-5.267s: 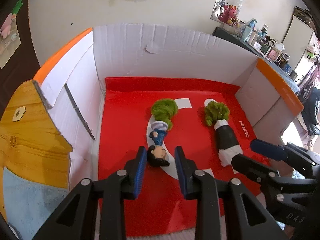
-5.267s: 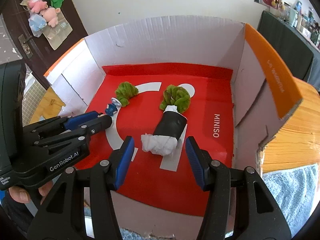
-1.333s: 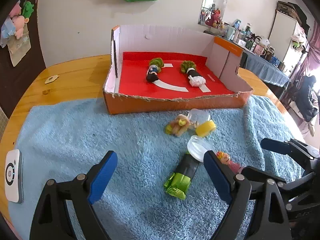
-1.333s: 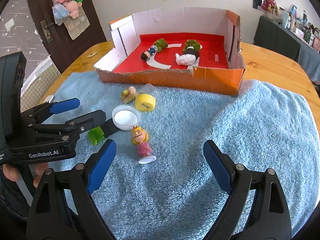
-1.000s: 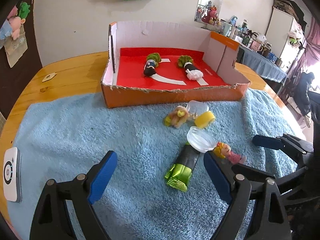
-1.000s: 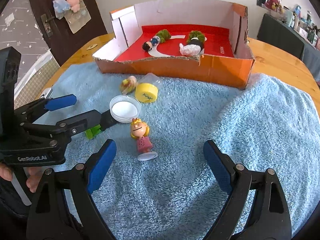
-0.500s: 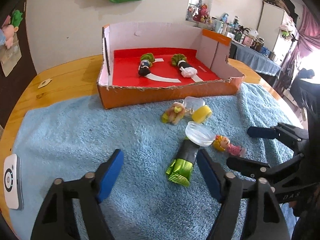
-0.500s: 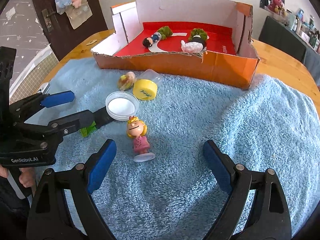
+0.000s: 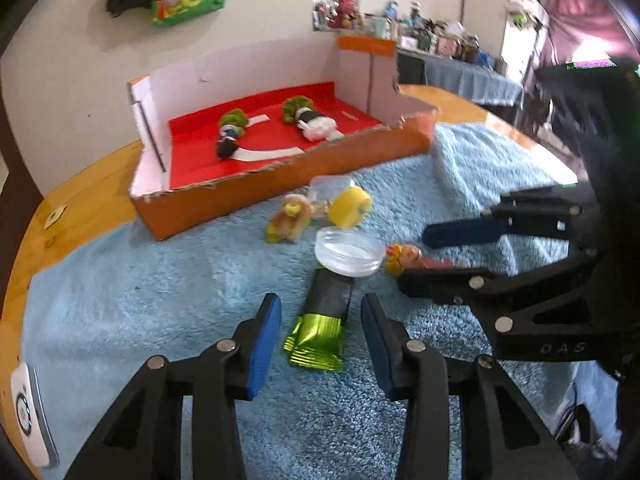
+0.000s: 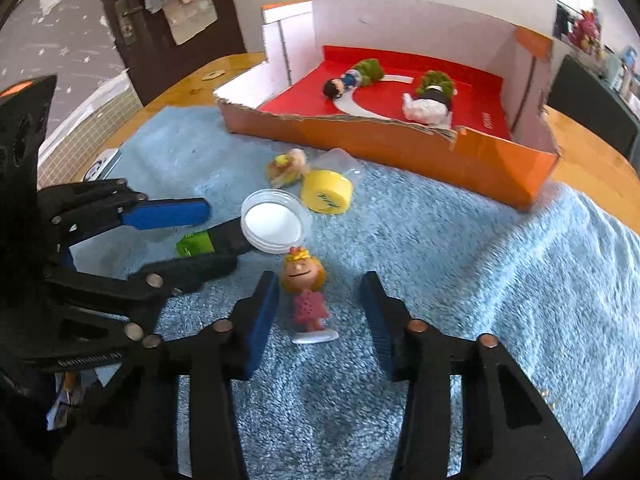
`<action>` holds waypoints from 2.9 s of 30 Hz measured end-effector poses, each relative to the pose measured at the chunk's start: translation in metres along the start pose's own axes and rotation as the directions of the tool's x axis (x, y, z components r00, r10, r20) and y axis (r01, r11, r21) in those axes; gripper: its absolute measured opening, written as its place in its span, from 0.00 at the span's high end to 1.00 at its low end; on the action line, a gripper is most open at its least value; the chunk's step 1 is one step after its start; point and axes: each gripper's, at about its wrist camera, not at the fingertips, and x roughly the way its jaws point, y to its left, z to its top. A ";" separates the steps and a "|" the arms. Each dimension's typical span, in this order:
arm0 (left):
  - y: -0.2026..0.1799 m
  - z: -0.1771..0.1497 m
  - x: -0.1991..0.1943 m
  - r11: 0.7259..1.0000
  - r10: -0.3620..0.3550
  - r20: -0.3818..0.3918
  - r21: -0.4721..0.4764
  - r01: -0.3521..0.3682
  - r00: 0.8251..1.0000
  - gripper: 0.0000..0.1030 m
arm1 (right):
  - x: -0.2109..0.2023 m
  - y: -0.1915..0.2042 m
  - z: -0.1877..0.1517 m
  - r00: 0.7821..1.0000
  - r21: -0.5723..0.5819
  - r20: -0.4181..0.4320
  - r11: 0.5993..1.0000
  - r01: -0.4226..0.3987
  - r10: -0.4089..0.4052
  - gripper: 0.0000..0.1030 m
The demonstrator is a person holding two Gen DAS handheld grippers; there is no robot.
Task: Organize objects
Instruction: 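Grasp the green foil item with the left tool while the right tool grasps the girl figure, then carry the green foil item and the girl figure up into the box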
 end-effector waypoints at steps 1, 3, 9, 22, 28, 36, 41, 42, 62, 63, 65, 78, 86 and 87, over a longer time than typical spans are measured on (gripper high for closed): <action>-0.003 -0.001 0.002 1.000 0.006 -0.003 0.015 -0.006 1.000 0.57 | 0.001 0.002 0.000 1.000 -0.014 0.001 1.000 0.010 -0.010 0.65; -0.005 -0.002 0.003 0.999 0.006 0.006 0.033 -0.006 1.000 0.63 | 0.002 0.003 0.000 1.000 -0.034 0.003 0.999 0.027 -0.027 0.71; -0.001 0.000 0.003 1.000 0.030 0.008 -0.001 -0.030 1.000 0.75 | -0.003 -0.009 -0.004 1.000 0.021 0.015 1.000 0.023 -0.023 0.80; 0.005 0.000 -0.012 0.992 0.056 0.037 -0.114 -0.052 0.998 0.76 | -0.019 -0.008 -0.011 0.997 0.101 0.070 0.995 0.024 -0.031 0.80; 0.011 -0.001 -0.018 0.983 0.058 0.058 -0.180 -0.047 0.997 0.76 | -0.029 -0.008 -0.014 0.995 0.142 0.102 0.990 -0.002 -0.012 0.80; 0.016 0.004 -0.026 0.977 0.052 0.090 -0.213 -0.032 0.995 0.76 | -0.040 -0.008 -0.011 0.990 0.160 0.140 0.987 -0.020 -0.002 0.80; 0.018 0.008 -0.031 0.974 0.061 0.105 -0.223 -0.036 0.993 0.76 | -0.045 -0.006 -0.008 0.987 0.158 0.158 0.987 -0.032 0.007 0.80; 0.018 0.009 -0.032 0.974 0.062 0.109 -0.224 -0.036 0.992 0.76 | -0.046 -0.006 -0.009 0.987 0.158 0.161 0.987 -0.035 0.009 0.80; 0.021 0.027 -0.049 0.970 0.076 0.167 -0.243 -0.033 0.983 0.76 | -0.059 -0.010 0.001 0.978 0.166 0.206 0.984 -0.062 0.027 0.80; 0.022 0.028 -0.050 0.969 0.076 0.169 -0.246 -0.032 0.983 0.76 | -0.059 -0.010 0.002 0.978 0.165 0.207 0.984 -0.062 0.027 0.80; 0.023 0.031 -0.051 0.968 0.075 0.175 -0.248 -0.030 0.982 0.76 | -0.060 -0.010 0.003 0.977 0.162 0.210 0.985 -0.061 0.026 0.80; 0.025 0.051 -0.052 0.970 0.091 0.188 -0.239 -0.044 0.978 0.76 | -0.063 -0.017 0.015 0.971 0.165 0.235 0.983 -0.078 0.038 0.80; 0.029 0.062 -0.046 0.969 0.093 0.182 -0.242 -0.047 0.979 0.76 | -0.059 -0.022 0.021 0.972 0.167 0.230 0.983 -0.080 0.040 0.80; 0.030 0.064 -0.045 0.969 0.093 0.181 -0.242 -0.047 0.979 0.76 | -0.059 -0.022 0.022 0.972 0.168 0.229 0.983 -0.080 0.040 0.80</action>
